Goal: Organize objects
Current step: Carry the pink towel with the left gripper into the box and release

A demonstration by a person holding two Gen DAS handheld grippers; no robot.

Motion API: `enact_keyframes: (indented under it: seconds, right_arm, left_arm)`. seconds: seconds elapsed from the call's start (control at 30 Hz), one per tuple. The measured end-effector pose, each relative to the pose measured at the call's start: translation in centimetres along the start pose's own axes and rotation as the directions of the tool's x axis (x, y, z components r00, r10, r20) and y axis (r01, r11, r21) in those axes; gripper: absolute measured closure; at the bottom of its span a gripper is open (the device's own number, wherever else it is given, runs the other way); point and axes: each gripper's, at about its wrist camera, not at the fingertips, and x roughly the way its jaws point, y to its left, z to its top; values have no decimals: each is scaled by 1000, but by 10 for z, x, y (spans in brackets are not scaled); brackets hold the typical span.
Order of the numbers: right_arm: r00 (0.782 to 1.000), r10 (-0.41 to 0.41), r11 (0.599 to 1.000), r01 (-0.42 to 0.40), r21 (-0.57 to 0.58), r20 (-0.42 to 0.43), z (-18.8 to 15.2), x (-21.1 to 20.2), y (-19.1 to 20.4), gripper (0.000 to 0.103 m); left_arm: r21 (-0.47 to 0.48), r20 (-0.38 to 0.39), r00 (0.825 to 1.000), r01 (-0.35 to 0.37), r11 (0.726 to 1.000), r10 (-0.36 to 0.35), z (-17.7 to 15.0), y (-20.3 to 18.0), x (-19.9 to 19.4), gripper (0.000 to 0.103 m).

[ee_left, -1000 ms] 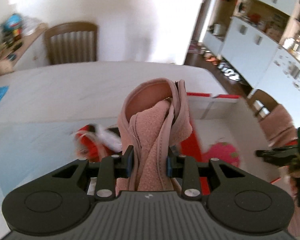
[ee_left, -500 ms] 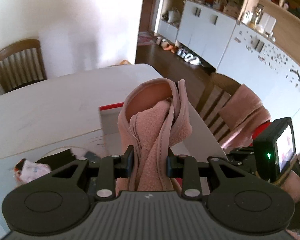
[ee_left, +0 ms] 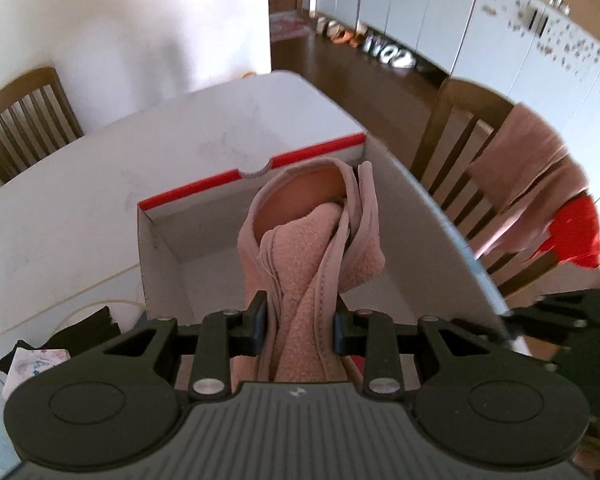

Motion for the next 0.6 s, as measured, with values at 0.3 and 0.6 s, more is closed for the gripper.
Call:
enact_keyframes:
  seconds: [0.3, 0.6]
  right_arm:
    - [1000, 9, 1000, -9, -19, 5, -2, 2, 0, 100]
    - [1000, 14, 1000, -14, -28, 6, -3, 1, -1, 100]
  left_arm:
    - [55, -99, 991, -88, 995, 93, 0, -2, 36, 73]
    - [101, -114, 982, -139, 985, 150, -5, -5, 41, 28]
